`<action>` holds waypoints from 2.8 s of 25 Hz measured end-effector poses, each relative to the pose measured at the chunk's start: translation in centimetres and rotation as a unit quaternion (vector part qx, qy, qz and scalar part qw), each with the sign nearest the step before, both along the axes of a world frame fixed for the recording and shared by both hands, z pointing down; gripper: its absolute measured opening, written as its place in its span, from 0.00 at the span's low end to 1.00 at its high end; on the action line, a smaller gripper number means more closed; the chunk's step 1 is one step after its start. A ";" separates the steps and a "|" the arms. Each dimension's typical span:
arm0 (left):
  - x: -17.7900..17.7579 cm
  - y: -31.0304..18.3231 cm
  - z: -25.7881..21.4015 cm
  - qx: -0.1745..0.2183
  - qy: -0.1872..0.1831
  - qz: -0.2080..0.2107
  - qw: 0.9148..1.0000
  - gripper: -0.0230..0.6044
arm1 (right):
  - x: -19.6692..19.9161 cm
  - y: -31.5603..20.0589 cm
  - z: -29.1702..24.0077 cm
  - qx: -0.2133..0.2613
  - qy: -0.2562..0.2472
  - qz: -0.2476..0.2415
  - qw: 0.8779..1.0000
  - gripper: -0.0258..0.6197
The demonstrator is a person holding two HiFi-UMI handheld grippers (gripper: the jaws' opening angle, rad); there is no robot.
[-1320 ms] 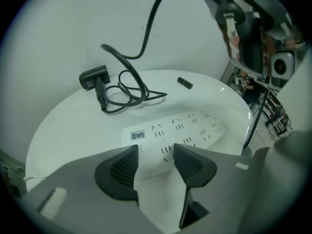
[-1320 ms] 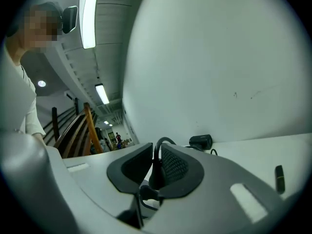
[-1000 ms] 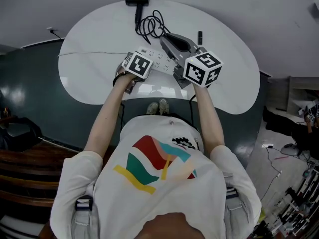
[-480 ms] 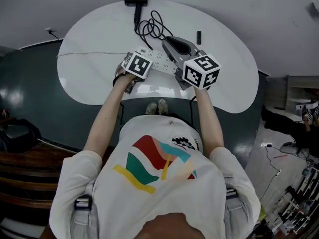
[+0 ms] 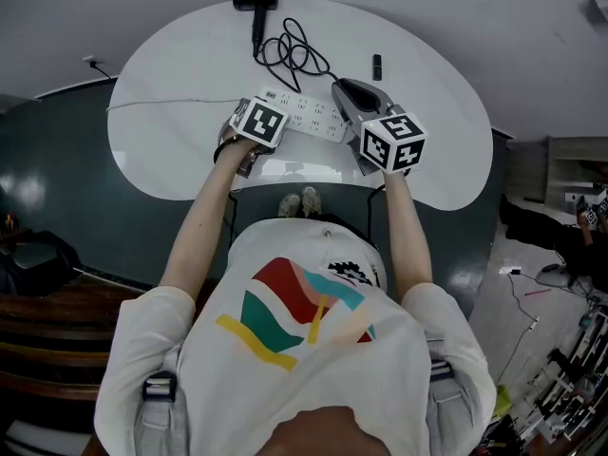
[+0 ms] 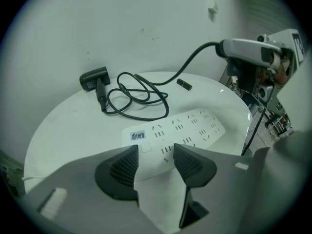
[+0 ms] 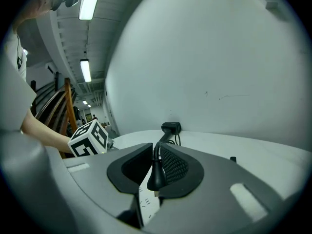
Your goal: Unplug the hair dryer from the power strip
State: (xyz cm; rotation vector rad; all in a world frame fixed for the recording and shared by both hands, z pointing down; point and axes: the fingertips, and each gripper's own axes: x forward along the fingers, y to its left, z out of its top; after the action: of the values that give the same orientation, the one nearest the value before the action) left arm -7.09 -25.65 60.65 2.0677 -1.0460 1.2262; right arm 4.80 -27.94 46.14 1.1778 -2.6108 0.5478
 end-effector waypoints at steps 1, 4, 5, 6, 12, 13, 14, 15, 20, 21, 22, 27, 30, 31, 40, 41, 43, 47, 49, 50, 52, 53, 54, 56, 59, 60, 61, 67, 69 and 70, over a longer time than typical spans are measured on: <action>0.0 0.0 0.0 -0.001 0.000 0.000 1.000 0.40 | 0.6 0.0 0.4 -0.003 0.003 0.007 1.000 0.15; 0.1 -0.5 -0.4 0.014 0.003 0.002 1.000 0.40 | 2.2 -0.2 1.5 -0.014 0.013 0.026 0.999 0.15; 0.2 -0.8 -0.5 0.023 0.004 0.003 1.000 0.40 | 2.7 -0.2 1.9 -0.018 0.013 0.034 0.999 0.15; 0.2 -1.0 -0.7 0.031 0.006 0.005 1.000 0.40 | 3.2 -0.3 2.3 -0.024 0.011 0.042 0.999 0.15; 0.6 -1.9 -1.4 0.059 0.012 0.009 0.998 0.40 | 5.7 0.1 5.2 -0.071 -0.022 0.088 0.993 0.15; 0.6 -1.9 -1.4 0.058 0.012 0.008 0.998 0.40 | 6.1 0.2 5.8 -0.080 -0.026 0.095 0.992 0.15; 0.6 -1.9 -1.5 0.058 0.013 0.008 0.998 0.40 | 6.5 0.3 6.4 -0.090 -0.030 0.103 0.990 0.15; 0.6 -1.9 -1.5 0.059 0.013 0.007 0.998 0.40 | 6.9 0.5 7.0 -0.099 -0.033 0.110 0.988 0.15; 0.5 -1.9 -1.5 0.061 0.012 0.007 0.998 0.40 | 7.8 1.5 10.2 -0.150 -0.041 0.123 0.980 0.15; 0.5 -1.9 -1.5 0.060 0.012 0.007 0.998 0.40 | 7.9 1.7 10.8 -0.159 -0.037 0.122 0.979 0.15; 0.6 -1.9 -1.5 0.060 0.012 0.007 0.998 0.40 | 7.9 1.9 11.3 -0.165 -0.030 0.123 0.978 0.15; 0.6 -1.9 -1.5 0.061 0.014 0.008 0.998 0.40 | 8.0 2.3 12.6 -0.169 -0.001 0.132 0.977 0.15; 0.5 -1.9 -1.4 0.061 0.012 0.008 0.998 0.40 | 8.4 2.4 13.0 -0.168 0.011 0.141 0.976 0.15; 0.5 -1.9 -1.4 0.060 0.012 0.008 0.998 0.40 | 8.5 2.3 13.2 -0.170 0.012 0.146 0.975 0.15; 0.4 -2.0 -1.5 0.062 0.010 0.009 0.998 0.40 | 9.3 2.6 13.5 -0.174 0.011 0.170 0.970 0.15; 0.4 -2.0 -1.5 0.061 0.010 0.008 0.998 0.40 | 9.5 2.7 13.5 -0.174 0.013 0.173 0.969 0.15; 0.4 -2.0 -1.5 0.060 0.011 0.008 0.998 0.40 | 9.6 2.8 13.5 -0.175 0.015 0.177 0.968 0.16; 0.5 -2.0 -1.5 0.063 0.011 0.008 0.998 0.40 | 9.8 3.1 13.7 -0.180 0.015 0.178 0.967 0.18; 0.5 -2.1 -1.5 0.065 0.011 0.009 0.998 0.40 | 9.8 3.2 13.5 -0.179 0.018 0.179 0.967 0.20; 0.4 -2.1 -1.6 0.066 0.010 0.009 0.998 0.40 | 9.8 3.3 13.4 -0.178 0.018 0.177 0.968 0.20; 0.1 -1.7 -0.9 0.049 0.010 -0.001 0.999 0.40 | 9.6 3.3 13.0 -0.175 0.014 0.174 0.969 0.21; -0.1 -1.2 -0.2 0.029 0.009 -0.010 1.000 0.40 | 9.6 3.3 12.7 -0.172 0.011 0.173 0.970 0.21; -0.3 -0.8 0.3 0.011 0.007 -0.018 1.000 0.40 | 9.6 3.2 12.4 -0.167 0.008 0.174 0.970 0.21; -0.3 -0.6 0.1 0.004 0.004 -0.020 1.000 0.40 | 9.7 3.0 11.4 -0.157 0.002 0.175 0.972 0.21; -0.1 -1.0 -0.5 0.019 0.005 -0.019 1.000 0.40 | 9.7 2.4 9.7 -0.139 -0.010 0.173 0.975 0.22; 0.1 -1.8 -1.2 0.043 0.008 -0.013 0.999 0.40 | 9.6 2.2 9.1 -0.134 -0.014 0.172 0.976 0.22; 0.4 -2.5 -1.9 0.065 0.012 -0.007 0.998 0.40 | 9.6 1.9 8.5 -0.128 -0.018 0.171 0.977 0.22; 2.1 -2.0 -4.6 0.061 0.053 -0.027 0.996 0.40 | 9.1 0.4 4.3 -0.077 0.026 0.178 0.981 0.22; 2.9 -3.0 -8.2 0.109 0.072 -0.025 0.991 0.38 | 8.8 0.0 2.5 -0.041 0.076 0.182 0.979 0.19; 3.4 -3.3 -10.1 0.131 0.089 -0.026 0.987 0.36 | 8.4 -0.1 1.4 -0.023 0.094 0.178 0.979 0.18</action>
State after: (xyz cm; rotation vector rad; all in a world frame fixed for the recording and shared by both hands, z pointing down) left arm -3.68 -28.91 50.59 2.2807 -1.2215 0.8984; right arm 13.23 -28.09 47.58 1.6086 -2.2311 0.5269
